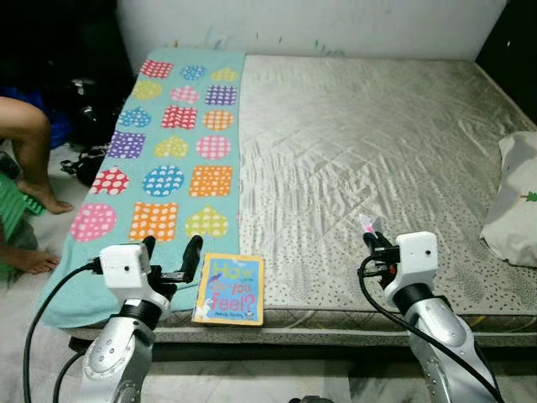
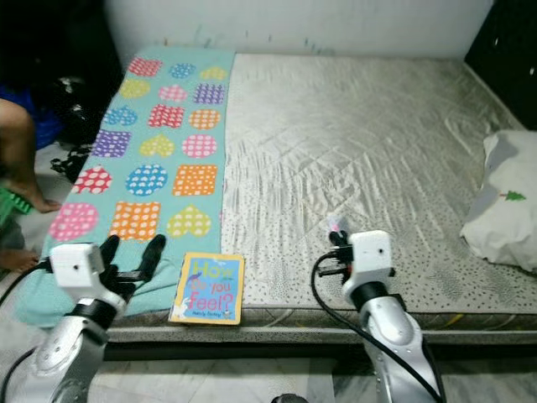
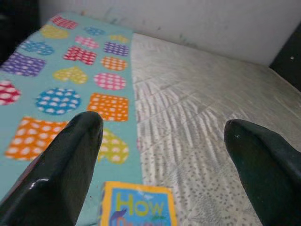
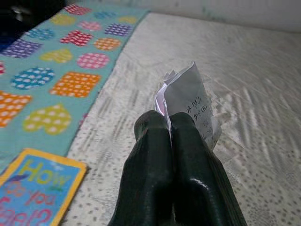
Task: Clean up the room
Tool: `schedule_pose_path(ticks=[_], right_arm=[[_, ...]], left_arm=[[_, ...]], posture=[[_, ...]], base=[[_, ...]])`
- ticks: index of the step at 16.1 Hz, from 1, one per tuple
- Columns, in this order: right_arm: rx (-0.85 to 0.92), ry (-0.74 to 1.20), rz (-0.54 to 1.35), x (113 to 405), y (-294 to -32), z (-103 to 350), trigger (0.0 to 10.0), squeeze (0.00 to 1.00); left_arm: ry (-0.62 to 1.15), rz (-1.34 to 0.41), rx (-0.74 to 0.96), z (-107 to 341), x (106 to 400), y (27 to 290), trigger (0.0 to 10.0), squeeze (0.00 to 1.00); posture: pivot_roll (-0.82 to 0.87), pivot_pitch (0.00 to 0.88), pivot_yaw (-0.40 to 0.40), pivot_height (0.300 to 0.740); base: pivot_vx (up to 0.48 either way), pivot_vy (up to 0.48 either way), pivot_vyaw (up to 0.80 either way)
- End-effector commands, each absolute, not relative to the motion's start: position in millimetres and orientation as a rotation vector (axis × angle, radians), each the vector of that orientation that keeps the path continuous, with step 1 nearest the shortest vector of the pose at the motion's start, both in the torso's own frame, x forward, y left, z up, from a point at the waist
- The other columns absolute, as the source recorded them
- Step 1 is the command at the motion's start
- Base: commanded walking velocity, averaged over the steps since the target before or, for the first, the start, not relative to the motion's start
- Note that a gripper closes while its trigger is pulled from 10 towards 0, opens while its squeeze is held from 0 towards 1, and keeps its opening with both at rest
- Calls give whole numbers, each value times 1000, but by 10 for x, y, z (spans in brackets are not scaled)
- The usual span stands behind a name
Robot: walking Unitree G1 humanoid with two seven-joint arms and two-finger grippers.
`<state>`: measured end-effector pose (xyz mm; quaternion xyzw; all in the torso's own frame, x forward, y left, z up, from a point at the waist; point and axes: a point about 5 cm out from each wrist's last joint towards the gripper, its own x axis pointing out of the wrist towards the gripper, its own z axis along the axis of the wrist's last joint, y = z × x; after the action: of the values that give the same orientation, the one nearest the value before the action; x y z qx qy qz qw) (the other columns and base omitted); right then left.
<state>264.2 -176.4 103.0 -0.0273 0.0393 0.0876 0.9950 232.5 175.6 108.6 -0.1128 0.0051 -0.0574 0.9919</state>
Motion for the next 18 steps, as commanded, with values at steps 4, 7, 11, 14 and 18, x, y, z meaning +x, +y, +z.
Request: schedule_pose_path(ticks=[4, 7, 11, 14, 18], right_arm=[[-46, 92, 166, 2632, -1785, 998, 10000, 0], [-49, 91, 166, 2631, -1785, 1000, 10000, 0], [-54, 90, 172, 2636, -1783, 1001, 10000, 0], [-45, 83, 179, 2643, -1773, 1010, 10000, 0], [-49, 82, 189, 2648, -1764, 1012, 10000, 0]], left_arm=[[21, -116, -227, 1082, 2310, 1762, 10000, 0], [22, -121, -228, 1080, 2312, 1760, 10000, 0], [23, -117, -231, 1076, 2313, 1756, 10000, 0], [22, -112, -230, 1078, 2318, 1758, 10000, 0], [22, -113, -221, 1081, 2330, 1755, 10000, 0]], posture=[[-69, 135, -14, 740], [-69, 135, -14, 740], [-73, 135, -14, 740], [-75, 136, -15, 740], [-78, 135, -12, 740]], base=[[0, 319, -489], [0, 480, 0], [0, 480, 0], [0, 405, 0], [0, 0, 0]])
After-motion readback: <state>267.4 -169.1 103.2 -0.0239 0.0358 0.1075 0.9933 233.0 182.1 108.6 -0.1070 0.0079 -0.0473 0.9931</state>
